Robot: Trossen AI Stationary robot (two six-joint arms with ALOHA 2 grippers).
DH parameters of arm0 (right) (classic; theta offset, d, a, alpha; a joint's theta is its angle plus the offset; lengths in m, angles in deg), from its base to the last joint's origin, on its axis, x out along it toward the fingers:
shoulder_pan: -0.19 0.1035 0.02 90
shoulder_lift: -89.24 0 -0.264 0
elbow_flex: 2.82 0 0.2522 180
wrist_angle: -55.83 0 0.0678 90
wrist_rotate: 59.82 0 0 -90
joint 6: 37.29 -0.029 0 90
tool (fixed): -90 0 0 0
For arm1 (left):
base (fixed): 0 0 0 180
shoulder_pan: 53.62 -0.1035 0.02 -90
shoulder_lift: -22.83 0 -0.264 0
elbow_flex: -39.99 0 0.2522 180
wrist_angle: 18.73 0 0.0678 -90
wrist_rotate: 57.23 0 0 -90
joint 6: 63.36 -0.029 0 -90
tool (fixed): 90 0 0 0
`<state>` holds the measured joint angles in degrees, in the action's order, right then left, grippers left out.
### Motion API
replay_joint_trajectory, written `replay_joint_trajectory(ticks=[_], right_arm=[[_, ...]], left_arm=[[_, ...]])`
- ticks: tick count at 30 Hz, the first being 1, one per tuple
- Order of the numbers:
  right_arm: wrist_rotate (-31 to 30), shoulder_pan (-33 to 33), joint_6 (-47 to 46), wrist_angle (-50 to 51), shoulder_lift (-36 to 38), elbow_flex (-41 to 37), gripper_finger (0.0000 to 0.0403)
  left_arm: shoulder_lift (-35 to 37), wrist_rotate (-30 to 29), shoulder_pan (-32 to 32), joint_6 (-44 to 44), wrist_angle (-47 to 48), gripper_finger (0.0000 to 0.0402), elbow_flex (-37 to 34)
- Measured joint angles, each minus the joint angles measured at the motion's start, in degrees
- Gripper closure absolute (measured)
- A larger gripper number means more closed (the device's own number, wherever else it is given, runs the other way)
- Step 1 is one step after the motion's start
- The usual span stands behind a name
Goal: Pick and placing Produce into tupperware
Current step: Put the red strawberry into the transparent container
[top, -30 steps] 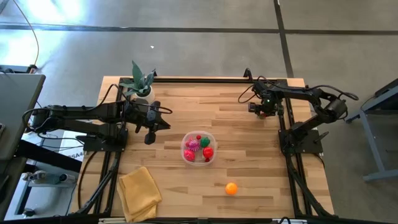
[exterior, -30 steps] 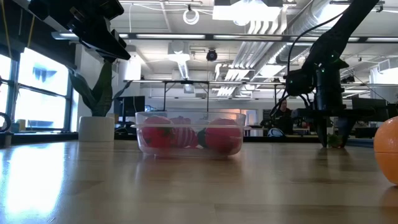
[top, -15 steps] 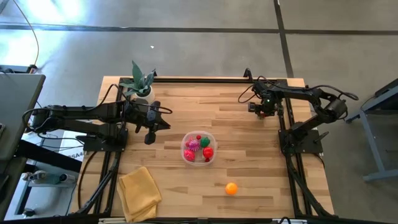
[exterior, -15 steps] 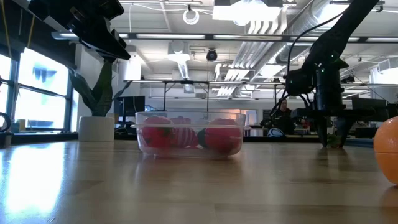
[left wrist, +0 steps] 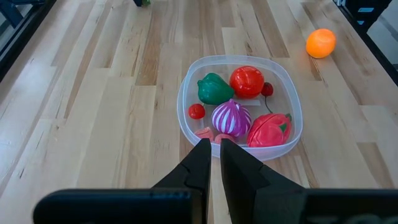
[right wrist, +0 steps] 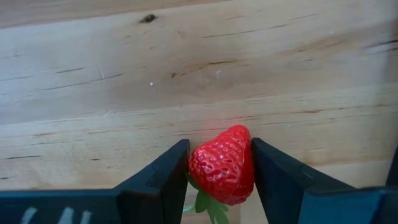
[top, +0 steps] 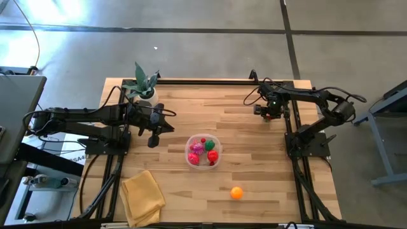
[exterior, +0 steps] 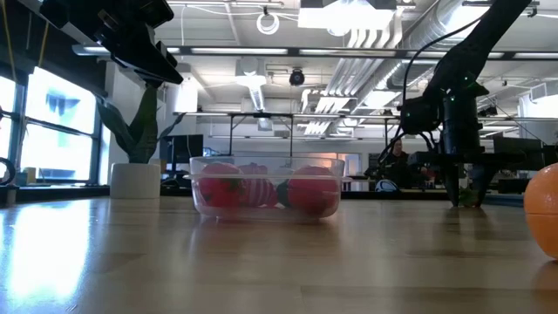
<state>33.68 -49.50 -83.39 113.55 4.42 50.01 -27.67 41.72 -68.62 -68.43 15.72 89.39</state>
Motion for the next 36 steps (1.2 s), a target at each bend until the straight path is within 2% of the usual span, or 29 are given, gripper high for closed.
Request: replay_joint_trajectory(ticks=[36], right_arm=[[0.18,-0.02,0.63,0.39,0.04,0.04,0.0260]], left_arm=[[0.00,0.00,0.02,0.00,0.02,0.0376,0.02]])
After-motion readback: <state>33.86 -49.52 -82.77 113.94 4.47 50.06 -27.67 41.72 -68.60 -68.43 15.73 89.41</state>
